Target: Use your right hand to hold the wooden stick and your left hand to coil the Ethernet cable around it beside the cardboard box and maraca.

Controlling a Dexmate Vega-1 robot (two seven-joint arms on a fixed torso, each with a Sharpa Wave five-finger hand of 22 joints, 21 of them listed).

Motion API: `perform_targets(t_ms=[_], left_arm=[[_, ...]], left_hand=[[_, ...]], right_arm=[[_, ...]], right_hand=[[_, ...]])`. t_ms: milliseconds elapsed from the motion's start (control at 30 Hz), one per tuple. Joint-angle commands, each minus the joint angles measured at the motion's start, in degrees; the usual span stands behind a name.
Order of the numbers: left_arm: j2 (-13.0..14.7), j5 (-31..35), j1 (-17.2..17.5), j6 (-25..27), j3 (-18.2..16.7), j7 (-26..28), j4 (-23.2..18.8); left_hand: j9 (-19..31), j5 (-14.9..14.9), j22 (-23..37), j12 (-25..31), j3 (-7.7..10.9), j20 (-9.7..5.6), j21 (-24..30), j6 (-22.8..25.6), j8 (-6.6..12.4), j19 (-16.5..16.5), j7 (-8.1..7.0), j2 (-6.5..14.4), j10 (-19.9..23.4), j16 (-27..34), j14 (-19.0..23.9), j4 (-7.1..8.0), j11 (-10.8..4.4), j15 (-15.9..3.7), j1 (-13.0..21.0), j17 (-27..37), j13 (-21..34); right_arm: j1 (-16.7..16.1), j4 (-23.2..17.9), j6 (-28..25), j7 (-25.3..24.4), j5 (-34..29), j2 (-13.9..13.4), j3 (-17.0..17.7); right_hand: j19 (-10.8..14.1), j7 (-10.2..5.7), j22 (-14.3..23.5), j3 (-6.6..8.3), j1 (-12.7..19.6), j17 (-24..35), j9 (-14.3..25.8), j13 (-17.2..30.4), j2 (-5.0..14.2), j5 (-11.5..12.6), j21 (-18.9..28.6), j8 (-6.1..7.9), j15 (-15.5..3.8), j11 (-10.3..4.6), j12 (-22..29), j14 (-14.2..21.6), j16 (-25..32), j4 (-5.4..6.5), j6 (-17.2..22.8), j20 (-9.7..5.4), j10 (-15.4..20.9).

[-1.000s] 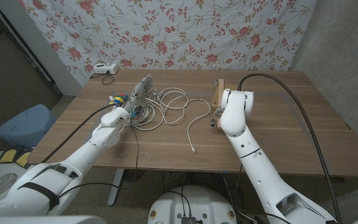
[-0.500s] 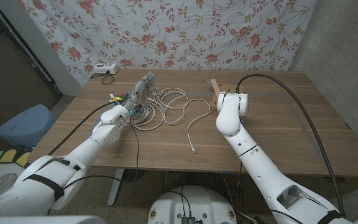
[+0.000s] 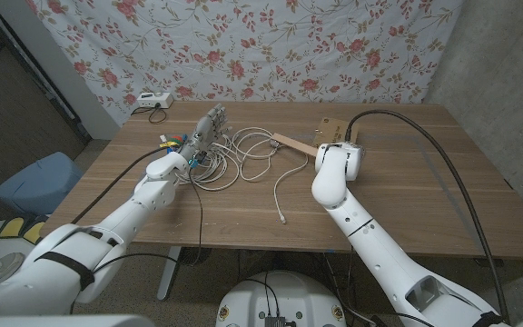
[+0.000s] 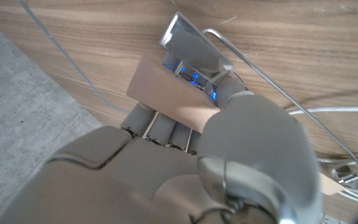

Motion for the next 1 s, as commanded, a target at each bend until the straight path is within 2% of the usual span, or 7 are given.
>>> perform_targets(t_ms=[33,267,367,500,667,767,1000], left_arm=[[0.0,0.6,-0.5,1.0,0.5,0.3,-0.4],[0.8,1.4,1.0,1.5,0.5,3.0,-4.0],[1.8,3.7,2.8,1.6,0.6,8.2,-8.2],[3.7,9.1,5.5,1.8,1.0,18.0,-15.0],[7.1,17.7,7.1,5.6,2.6,27.0,-23.3],[9.4,23.2,7.4,9.4,4.0,30.4,-28.7],[12.8,30.2,6.8,18.2,6.5,31.8,-37.3]], left_hand=[[0.1,0.3,0.2,0.4,-0.23,0.22,-0.1,-4.1,0.11,-4.7,-0.36,-0.3,-4.7,0.4,-4.9,-0.01,0.16,0.51,-0.1,0.2,0.3],[0.1,0.5,0.2,0.5,-0.28,0.21,-0.1,-3.8,0.21,-4.3,-0.62,-0.1,-4.3,0.5,-4.5,-0.01,0.23,0.50,-0.1,0.2,0.3],[0.1,0.7,0.2,1.8,-0.41,1.02,0.1,-1.2,0.88,-1.7,-1.82,-0.4,-0.4,1.8,1.1,-1.03,-1.08,1.03,0.9,0.1,0.3],[0.3,-0.4,0.5,3.7,1.05,2.86,0.7,6.8,2.17,3.4,-2.34,-0.1,7.5,3.4,11.4,-5.13,-2.43,3.66,5.5,0.5,0.6],[0.6,-3.2,1.1,6.5,3.43,3.47,0.5,17.8,3.94,4.4,-2.84,-0.2,18.0,5.0,19.1,-10.87,-3.41,1.55,11.3,1.7,1.2],[0.8,-3.7,1.2,7.0,3.91,4.36,-0.2,22.3,4.96,3.0,-4.85,-0.9,19.8,5.0,19.3,-12.78,-3.91,1.25,13.1,2.0,1.6],[1.0,-3.9,1.3,6.8,3.83,5.26,-1.7,22.1,3.94,0.0,-4.88,-3.6,20.1,3.9,16.5,-15.54,-4.66,0.90,16.0,2.3,2.2]], right_arm=[[-6.2,-6.7,-4.5,-27.1,16.5,-2.8,1.4],[-7.4,-9.0,-5.5,-36.8,26.6,-6.7,1.6],[-8.8,-10.4,-4.3,-44.8,33.6,-8.0,2.6],[-10.5,-11.7,-2.2,-55.1,42.9,-9.6,4.2],[-11.0,-12.1,-0.9,-64.3,51.8,-11.7,5.0],[-11.3,-12.4,0.5,-68.8,56.3,-13.6,5.3],[-11.7,-13.4,3.0,-76.1,65.0,-18.1,6.0]], right_hand=[[-2.9,-0.24,2.5,3.70,1.3,16.7,4.2,15.4,4.45,1.0,7.8,-0.32,-2.77,-1.58,10.0,0.3,8.7,7.90,1.1,-1.49,0.0],[-5.9,-2.10,2.9,4.12,-0.9,17.1,10.8,29.3,4.16,2.2,13.2,2.99,-2.82,-2.72,17.0,-1.2,15.3,10.48,0.0,-2.03,-0.4],[-6.3,-2.13,2.9,4.30,-1.0,17.2,12.5,31.5,4.17,2.5,14.3,3.88,-2.87,-3.18,18.0,-1.5,16.8,10.59,-0.7,-2.22,-0.3],[-6.5,-2.04,3.0,4.54,-1.3,17.2,14.3,32.5,4.34,2.8,15.6,4.80,-2.86,-3.35,18.6,-1.7,18.4,10.91,-1.3,-2.29,-0.1],[-6.7,-1.91,3.1,4.72,-1.5,17.2,15.6,33.6,4.32,2.9,16.6,5.63,-2.83,-3.33,19.3,-2.0,19.6,11.08,-1.6,-2.36,-0.3],[-7.0,-1.87,3.1,4.80,-1.6,17.2,16.3,33.7,4.36,3.0,17.0,6.05,-2.88,-3.16,19.5,-1.7,20.4,11.09,-1.8,-2.30,-0.4],[-7.8,-1.87,3.0,5.01,-2.0,17.1,19.0,33.4,4.16,3.2,19.0,7.67,-2.76,-3.35,19.7,-1.4,23.1,11.28,-2.3,-2.55,-0.4]])
